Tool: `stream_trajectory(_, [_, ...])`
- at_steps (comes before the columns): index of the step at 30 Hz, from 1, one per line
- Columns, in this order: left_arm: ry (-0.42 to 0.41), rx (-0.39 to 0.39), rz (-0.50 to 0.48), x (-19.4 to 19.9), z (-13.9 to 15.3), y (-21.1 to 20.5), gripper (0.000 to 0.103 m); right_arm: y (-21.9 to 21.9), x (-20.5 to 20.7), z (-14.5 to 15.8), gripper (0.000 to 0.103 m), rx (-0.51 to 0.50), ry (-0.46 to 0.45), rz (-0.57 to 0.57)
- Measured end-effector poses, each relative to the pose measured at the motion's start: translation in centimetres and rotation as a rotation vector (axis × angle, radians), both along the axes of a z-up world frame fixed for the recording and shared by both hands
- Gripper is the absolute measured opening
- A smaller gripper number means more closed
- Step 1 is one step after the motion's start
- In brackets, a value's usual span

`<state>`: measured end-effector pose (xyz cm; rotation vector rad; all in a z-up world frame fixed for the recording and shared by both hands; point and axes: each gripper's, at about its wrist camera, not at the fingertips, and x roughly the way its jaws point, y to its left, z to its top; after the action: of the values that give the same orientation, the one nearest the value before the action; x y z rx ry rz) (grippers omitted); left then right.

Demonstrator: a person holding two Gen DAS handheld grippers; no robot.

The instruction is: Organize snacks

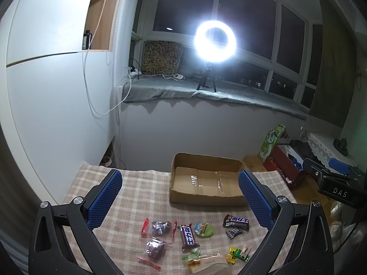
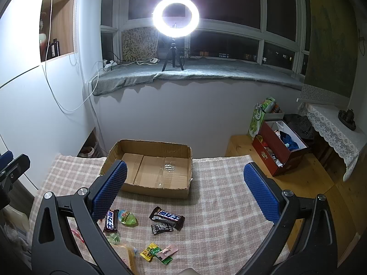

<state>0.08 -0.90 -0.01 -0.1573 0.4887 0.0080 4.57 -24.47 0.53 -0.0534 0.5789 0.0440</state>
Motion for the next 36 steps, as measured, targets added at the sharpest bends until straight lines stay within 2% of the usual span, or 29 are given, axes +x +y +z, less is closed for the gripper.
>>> stream_trajectory(36, [0.009,0.001,-0.013,0.50,-0.28,-0.44,0.101,0.06,0.06,-0.62,0.103,-0.001,0.008,0.000])
